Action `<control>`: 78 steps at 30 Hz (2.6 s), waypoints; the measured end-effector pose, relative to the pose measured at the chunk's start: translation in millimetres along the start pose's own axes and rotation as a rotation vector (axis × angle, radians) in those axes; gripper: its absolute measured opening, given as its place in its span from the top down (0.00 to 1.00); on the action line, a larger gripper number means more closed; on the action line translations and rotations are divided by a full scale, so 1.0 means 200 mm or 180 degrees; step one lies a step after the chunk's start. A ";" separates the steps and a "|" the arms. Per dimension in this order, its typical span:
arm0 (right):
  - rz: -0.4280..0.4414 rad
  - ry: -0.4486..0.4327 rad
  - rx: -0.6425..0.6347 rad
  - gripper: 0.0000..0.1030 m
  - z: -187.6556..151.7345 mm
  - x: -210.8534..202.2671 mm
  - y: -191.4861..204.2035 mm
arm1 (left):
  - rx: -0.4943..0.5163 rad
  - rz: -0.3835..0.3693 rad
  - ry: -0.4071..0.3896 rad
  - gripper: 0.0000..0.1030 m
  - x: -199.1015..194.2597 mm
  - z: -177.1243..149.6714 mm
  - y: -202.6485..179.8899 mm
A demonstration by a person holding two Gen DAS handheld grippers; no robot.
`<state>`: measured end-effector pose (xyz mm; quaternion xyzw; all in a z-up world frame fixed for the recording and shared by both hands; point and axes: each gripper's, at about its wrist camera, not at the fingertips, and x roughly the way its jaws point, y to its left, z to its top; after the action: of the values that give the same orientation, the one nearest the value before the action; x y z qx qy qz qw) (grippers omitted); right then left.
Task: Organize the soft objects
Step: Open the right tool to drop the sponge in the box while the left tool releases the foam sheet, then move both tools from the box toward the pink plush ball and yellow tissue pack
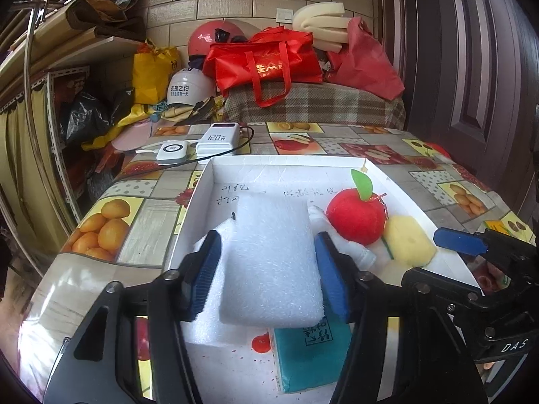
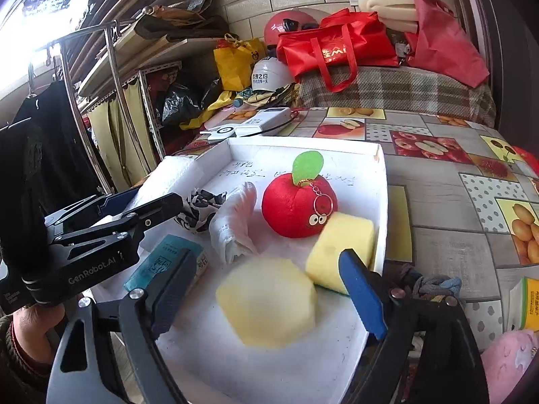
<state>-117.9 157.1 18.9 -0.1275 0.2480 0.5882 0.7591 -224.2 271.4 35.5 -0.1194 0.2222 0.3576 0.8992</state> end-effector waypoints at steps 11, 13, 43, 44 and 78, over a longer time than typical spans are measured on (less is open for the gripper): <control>-0.0117 -0.0165 -0.0216 0.15 0.00 -0.03 0.06 | -0.0083 0.0092 -0.0242 0.00 -0.07 0.00 0.03; -0.0121 -0.0204 -0.0211 0.15 0.00 -0.04 0.05 | -0.0065 0.0113 -0.0311 0.00 -0.09 -0.01 0.02; -0.0256 -0.1002 -0.0348 0.00 -0.13 -0.41 0.03 | 0.0007 0.0008 -0.0833 0.00 -0.31 -0.07 -0.06; -0.0338 -0.1179 -0.0263 0.00 -0.14 -0.48 0.00 | 0.0027 -0.0023 -0.0887 0.00 -0.33 -0.07 -0.07; -0.1029 0.0078 0.0505 0.00 -0.15 -0.48 -1.01 | 0.1273 -0.1597 0.0202 0.01 -0.18 -0.13 -1.23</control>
<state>51.4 7.3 24.0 -0.1126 0.2791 0.4355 0.8484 -84.5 64.6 42.9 -0.0026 0.2796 0.0701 0.9575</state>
